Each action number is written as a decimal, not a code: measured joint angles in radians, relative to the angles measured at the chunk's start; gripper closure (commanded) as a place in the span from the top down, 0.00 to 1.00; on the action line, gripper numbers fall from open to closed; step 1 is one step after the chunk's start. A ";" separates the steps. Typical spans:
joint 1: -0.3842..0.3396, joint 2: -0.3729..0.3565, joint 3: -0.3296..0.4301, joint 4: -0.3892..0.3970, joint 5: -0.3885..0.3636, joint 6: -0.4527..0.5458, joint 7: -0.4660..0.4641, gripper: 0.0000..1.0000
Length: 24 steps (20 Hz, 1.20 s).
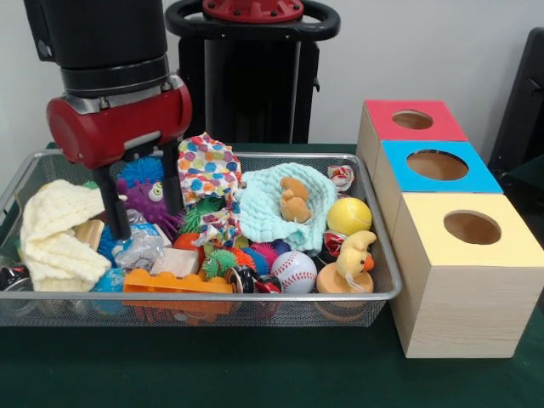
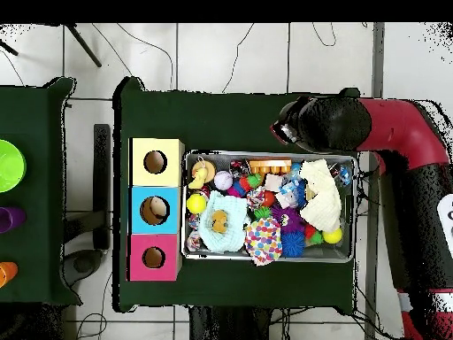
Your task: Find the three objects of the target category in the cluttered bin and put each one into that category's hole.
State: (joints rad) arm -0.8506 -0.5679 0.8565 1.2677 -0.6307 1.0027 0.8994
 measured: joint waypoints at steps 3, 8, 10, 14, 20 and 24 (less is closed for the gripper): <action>0.000 0.000 -0.001 0.000 -0.001 0.000 0.000 1.00; 0.000 0.000 -0.002 0.000 -0.003 0.000 0.000 1.00; -0.001 0.000 -0.002 0.000 -0.004 0.000 0.000 1.00; -0.002 0.000 -0.002 0.000 -0.006 0.000 0.000 1.00; -0.010 0.000 -0.002 0.000 -0.011 0.000 0.000 1.00; -0.022 -0.001 -0.002 0.000 -0.014 0.000 0.000 1.00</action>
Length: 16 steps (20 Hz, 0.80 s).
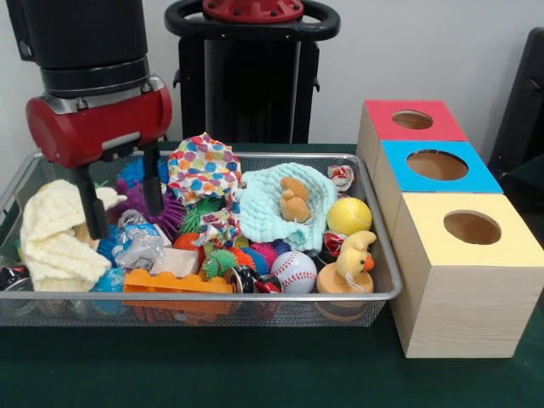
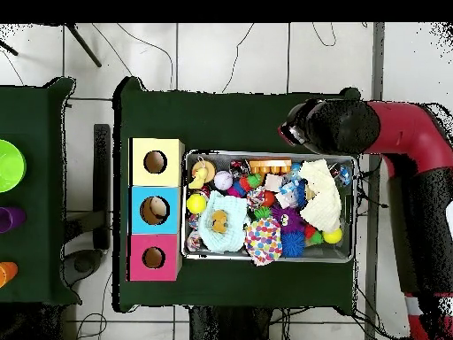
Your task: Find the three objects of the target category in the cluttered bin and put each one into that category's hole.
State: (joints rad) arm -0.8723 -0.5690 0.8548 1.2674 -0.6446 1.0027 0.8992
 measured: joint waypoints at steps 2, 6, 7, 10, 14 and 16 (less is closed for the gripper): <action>-0.009 -0.002 -0.001 0.000 -0.002 0.000 0.000 1.00; -0.021 -0.005 -0.013 0.000 -0.005 0.000 0.000 1.00; -0.021 -0.005 -0.014 0.000 -0.006 0.000 0.000 1.00; -0.024 -0.005 -0.021 0.000 -0.009 0.000 0.000 1.00; -0.024 -0.005 -0.029 0.000 -0.018 0.000 0.000 1.00; -0.024 -0.005 -0.032 0.000 -0.024 0.000 0.000 1.00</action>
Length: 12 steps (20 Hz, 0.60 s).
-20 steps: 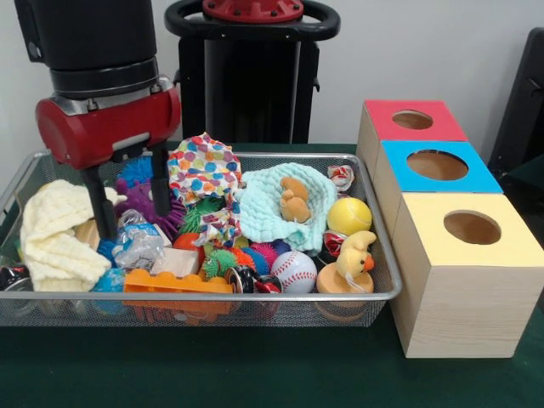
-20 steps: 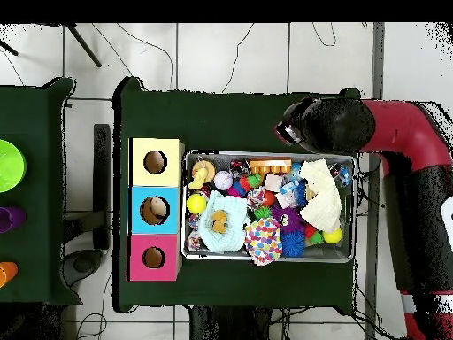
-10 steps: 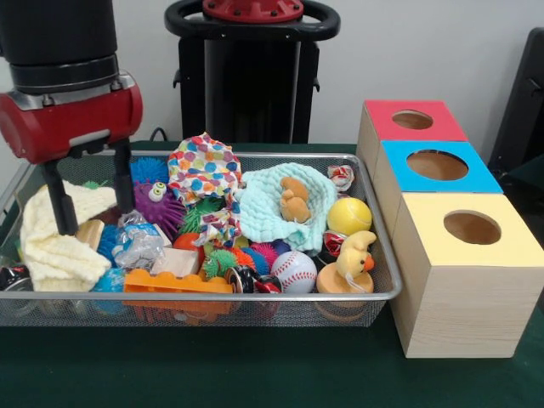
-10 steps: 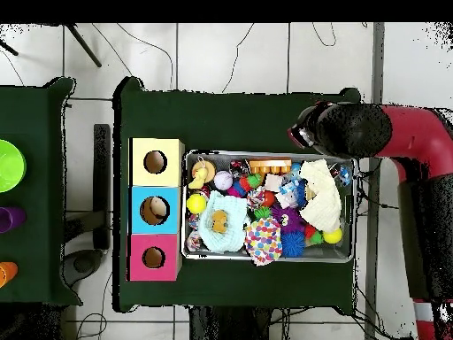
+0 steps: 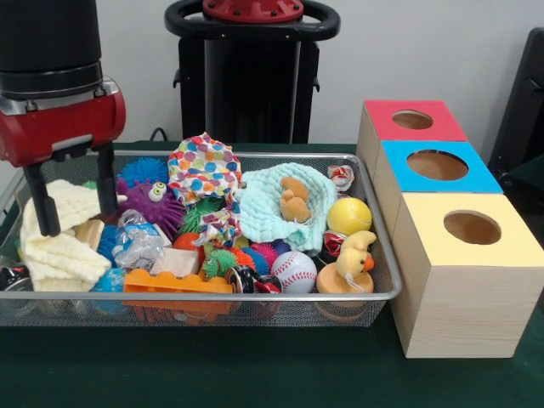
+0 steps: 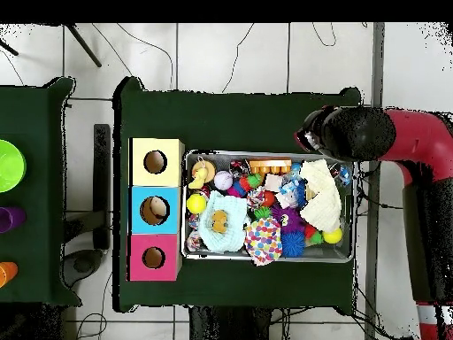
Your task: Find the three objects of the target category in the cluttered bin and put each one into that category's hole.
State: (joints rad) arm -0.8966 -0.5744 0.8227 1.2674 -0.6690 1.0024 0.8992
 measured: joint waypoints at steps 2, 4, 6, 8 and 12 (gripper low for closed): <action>0.000 0.000 -0.002 0.000 -0.002 0.000 0.000 1.00; 0.000 0.001 -0.003 0.000 -0.003 0.000 0.000 1.00; 0.000 0.002 -0.003 0.000 -0.003 0.000 0.000 1.00; 0.000 0.003 -0.003 0.000 -0.004 0.000 0.000 1.00; -0.001 0.004 -0.004 0.000 -0.006 0.000 0.000 1.00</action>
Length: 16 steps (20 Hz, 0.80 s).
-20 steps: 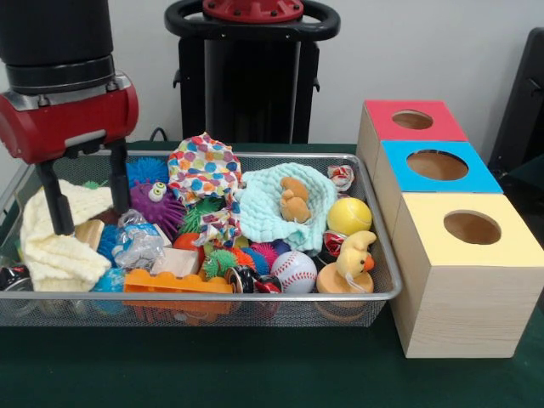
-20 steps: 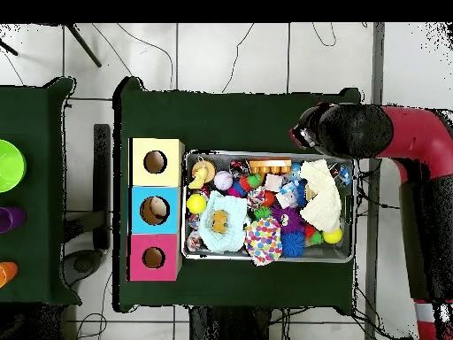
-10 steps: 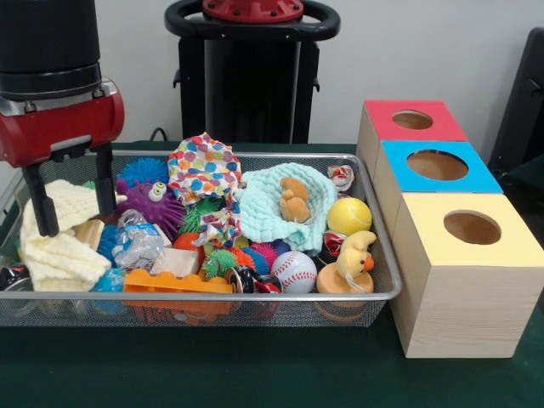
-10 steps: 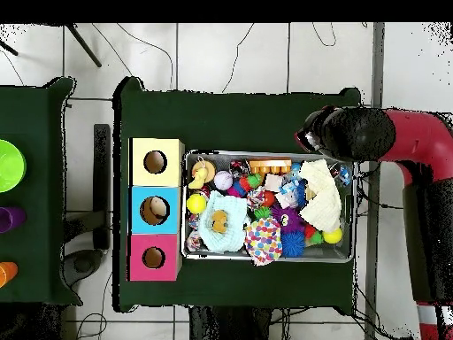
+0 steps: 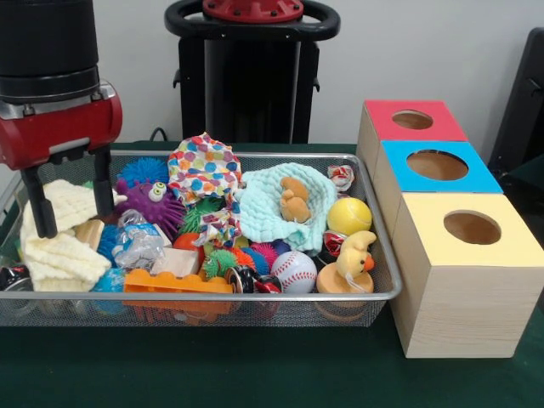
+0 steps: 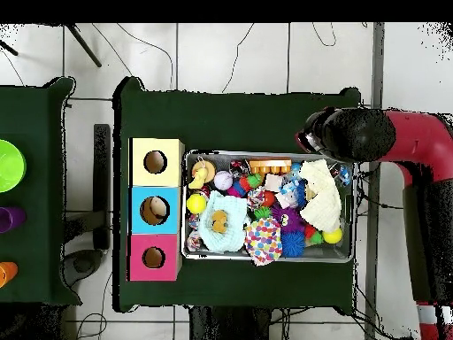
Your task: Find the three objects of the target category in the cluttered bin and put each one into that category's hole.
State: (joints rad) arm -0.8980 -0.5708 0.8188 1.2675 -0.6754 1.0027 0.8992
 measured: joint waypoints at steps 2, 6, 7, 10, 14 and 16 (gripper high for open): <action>-0.001 0.000 0.000 0.000 0.000 0.000 0.000 1.00; -0.007 0.001 0.000 0.000 -0.003 0.000 0.000 1.00; -0.008 0.001 0.000 0.000 -0.003 0.000 0.000 1.00; -0.013 0.002 0.000 0.000 -0.004 0.000 0.000 1.00; -0.019 0.004 -0.001 0.000 -0.007 0.000 0.000 1.00; -0.022 0.005 -0.002 0.000 -0.008 0.000 0.000 1.00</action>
State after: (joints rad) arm -0.9196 -0.5662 0.8172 1.2674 -0.6836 1.0024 0.8992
